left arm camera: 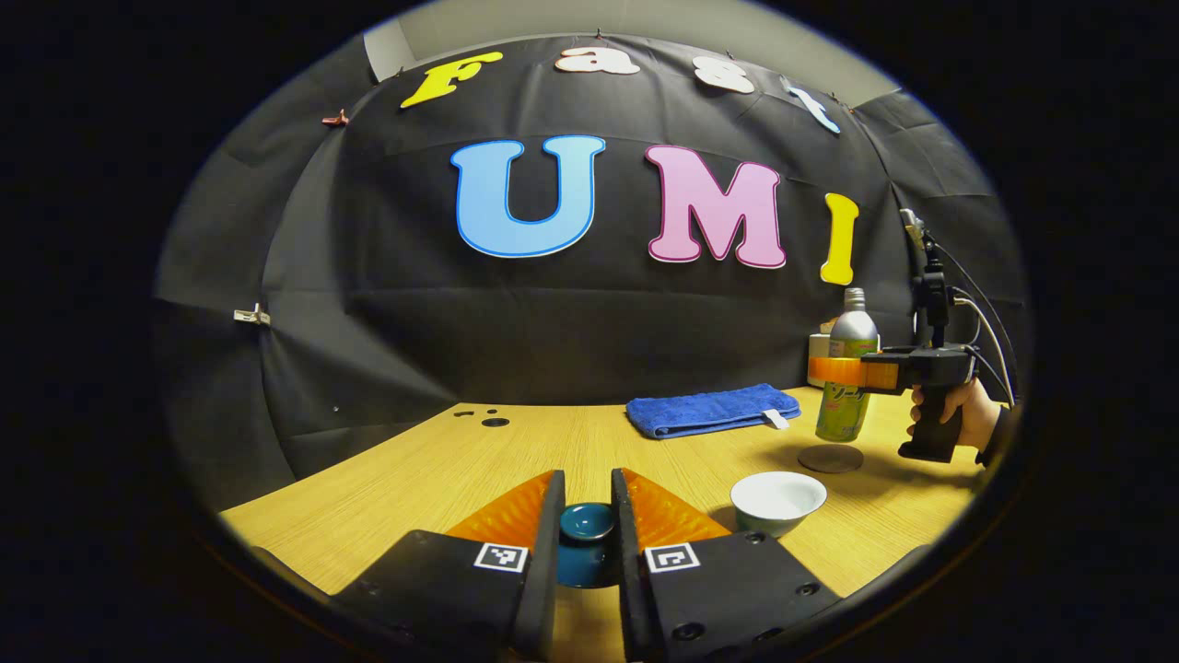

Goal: Open the teacup lid with one hand, grasp the water bottle and pour water into the teacup with the other hand; after pouring, place the water bottle on the coaster and then close the teacup lid.

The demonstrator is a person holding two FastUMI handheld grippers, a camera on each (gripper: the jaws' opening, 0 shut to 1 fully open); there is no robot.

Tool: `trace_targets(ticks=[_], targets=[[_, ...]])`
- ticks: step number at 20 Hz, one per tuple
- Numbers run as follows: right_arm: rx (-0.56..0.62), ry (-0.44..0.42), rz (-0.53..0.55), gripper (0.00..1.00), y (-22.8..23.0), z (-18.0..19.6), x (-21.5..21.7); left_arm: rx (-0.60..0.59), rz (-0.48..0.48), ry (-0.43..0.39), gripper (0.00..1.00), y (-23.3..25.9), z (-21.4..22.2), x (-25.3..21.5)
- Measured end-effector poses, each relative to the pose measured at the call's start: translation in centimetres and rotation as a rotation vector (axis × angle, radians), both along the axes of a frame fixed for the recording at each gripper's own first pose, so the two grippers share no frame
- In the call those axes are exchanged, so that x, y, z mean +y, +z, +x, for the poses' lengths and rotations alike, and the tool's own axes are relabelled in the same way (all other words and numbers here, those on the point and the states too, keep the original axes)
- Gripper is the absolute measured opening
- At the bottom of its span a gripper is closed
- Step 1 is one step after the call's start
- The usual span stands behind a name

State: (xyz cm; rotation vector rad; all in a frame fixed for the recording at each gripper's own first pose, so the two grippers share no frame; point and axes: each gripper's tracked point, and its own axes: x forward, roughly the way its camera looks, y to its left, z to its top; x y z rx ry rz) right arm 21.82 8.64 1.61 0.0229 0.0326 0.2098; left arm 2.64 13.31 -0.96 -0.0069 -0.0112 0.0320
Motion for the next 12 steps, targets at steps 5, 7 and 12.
trace_targets(ticks=[5, 7, 12], targets=[[0.04, -0.039, 0.004, 0.77, -1.3, 0.8, -1.5, 0.0, 0.001, -0.014, 0.35, 0.0, 0.1, -0.5], [0.05, -0.042, 0.009, 0.78, -1.6, 1.0, -1.6, -0.001, 0.001, -0.02, 0.35, 0.0, 0.1, -0.7], [0.09, -0.051, -0.031, 0.79, -3.3, 1.3, -1.8, -0.002, 0.001, -0.027, 0.35, 0.0, 0.0, -1.4]])
